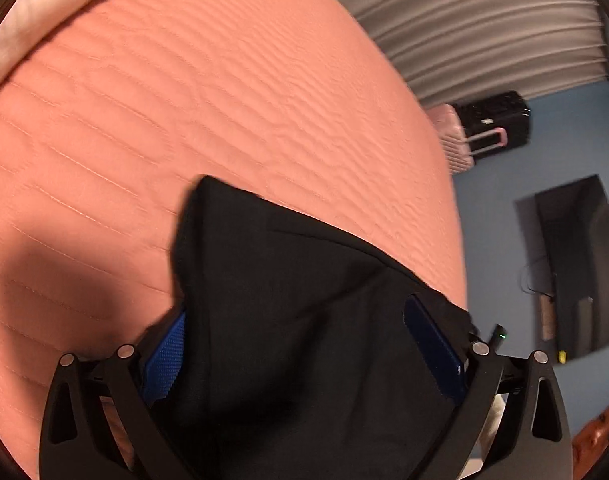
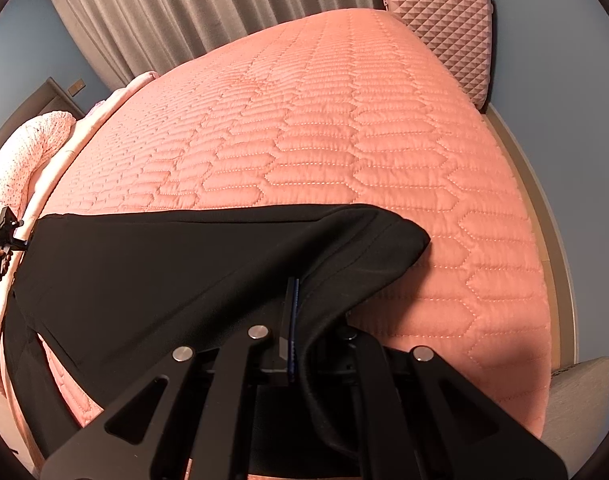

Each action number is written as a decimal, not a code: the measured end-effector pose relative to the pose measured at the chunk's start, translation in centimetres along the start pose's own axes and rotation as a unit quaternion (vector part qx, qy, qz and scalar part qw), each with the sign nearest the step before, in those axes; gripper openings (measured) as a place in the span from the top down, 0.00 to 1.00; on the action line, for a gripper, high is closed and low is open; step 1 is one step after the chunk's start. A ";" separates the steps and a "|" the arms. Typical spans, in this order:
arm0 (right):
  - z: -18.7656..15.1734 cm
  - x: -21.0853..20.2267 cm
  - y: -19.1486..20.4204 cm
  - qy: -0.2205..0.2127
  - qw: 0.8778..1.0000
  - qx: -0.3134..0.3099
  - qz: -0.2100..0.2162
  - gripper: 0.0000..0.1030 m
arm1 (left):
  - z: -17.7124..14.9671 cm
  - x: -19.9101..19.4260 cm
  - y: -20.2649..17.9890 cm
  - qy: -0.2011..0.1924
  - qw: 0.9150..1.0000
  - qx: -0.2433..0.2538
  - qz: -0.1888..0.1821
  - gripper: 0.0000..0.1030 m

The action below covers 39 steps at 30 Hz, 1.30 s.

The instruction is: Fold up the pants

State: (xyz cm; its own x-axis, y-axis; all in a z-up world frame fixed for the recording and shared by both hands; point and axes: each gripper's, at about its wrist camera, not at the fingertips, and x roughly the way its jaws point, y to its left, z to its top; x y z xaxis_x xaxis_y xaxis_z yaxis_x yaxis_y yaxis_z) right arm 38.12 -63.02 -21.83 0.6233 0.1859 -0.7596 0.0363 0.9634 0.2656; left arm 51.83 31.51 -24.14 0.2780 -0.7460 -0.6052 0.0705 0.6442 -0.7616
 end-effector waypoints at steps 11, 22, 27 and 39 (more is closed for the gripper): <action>0.2 0.1 0.3 0.000 1.000 -0.011 0.002 0.94 | 0.0 1.0 -2.8 -0.025 0.992 0.083 0.090 0.78; 0.0 -1.8 1.8 -0.048 0.996 -0.066 0.039 0.92 | -3.0 -1.9 -8.0 -0.085 0.983 0.163 0.026 0.79; 0.0 -1.7 1.7 -0.040 0.997 -0.064 0.026 0.93 | -2.7 -0.6 -8.4 -0.068 0.976 0.181 0.100 0.79; 0.6 1.2 1.3 -0.007 0.999 -0.034 0.018 0.75 | 1.4 5.9 -7.1 -0.026 0.960 0.171 0.220 0.54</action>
State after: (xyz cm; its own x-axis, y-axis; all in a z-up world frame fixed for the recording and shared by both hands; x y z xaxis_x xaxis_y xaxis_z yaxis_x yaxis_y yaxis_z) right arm 39.36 -61.64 -22.03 0.6347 0.2176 -0.7415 -0.0393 0.9674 0.2503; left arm 54.27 22.73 -21.99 0.3996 -0.3860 -0.8314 0.2441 0.9191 -0.3094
